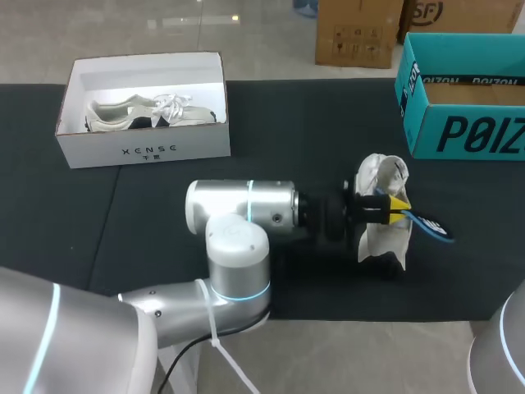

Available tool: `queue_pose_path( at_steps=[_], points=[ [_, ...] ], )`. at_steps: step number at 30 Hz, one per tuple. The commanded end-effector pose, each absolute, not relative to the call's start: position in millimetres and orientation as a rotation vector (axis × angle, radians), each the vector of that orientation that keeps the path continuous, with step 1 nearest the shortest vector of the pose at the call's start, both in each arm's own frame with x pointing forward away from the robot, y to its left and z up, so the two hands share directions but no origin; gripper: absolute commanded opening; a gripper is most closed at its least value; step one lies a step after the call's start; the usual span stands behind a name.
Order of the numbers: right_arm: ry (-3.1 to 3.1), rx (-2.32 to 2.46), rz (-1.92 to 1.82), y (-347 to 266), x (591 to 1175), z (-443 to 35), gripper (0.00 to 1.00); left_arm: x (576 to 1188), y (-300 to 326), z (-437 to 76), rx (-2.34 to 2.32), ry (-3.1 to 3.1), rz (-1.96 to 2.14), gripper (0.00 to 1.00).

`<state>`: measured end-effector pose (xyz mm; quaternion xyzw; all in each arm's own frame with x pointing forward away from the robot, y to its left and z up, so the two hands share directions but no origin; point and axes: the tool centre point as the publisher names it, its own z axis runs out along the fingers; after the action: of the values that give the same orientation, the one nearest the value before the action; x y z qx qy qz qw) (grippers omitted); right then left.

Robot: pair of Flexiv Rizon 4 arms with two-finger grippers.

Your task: Take the shoe out of the shoebox, open the shoe tongue, remove and reinsert the insole, then place the shoe into the shoebox

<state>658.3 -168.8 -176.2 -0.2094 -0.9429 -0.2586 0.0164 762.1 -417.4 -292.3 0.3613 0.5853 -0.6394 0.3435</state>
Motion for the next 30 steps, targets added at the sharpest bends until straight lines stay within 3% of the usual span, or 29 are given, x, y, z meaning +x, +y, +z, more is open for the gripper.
queue_pose_path(
  at_steps=[1,30],
  points=[
    [-2.933,-0.653,-0.799,-168.9,658.0,-176.8,1.0,761.1,-417.0,-297.4,0.895,1.503,-1.649,0.0],
    [-2.933,-0.653,-0.799,-168.9,658.0,-176.8,1.0,794.6,-375.5,-329.5,1.066,1.628,-1.585,0.0]
  ],
)
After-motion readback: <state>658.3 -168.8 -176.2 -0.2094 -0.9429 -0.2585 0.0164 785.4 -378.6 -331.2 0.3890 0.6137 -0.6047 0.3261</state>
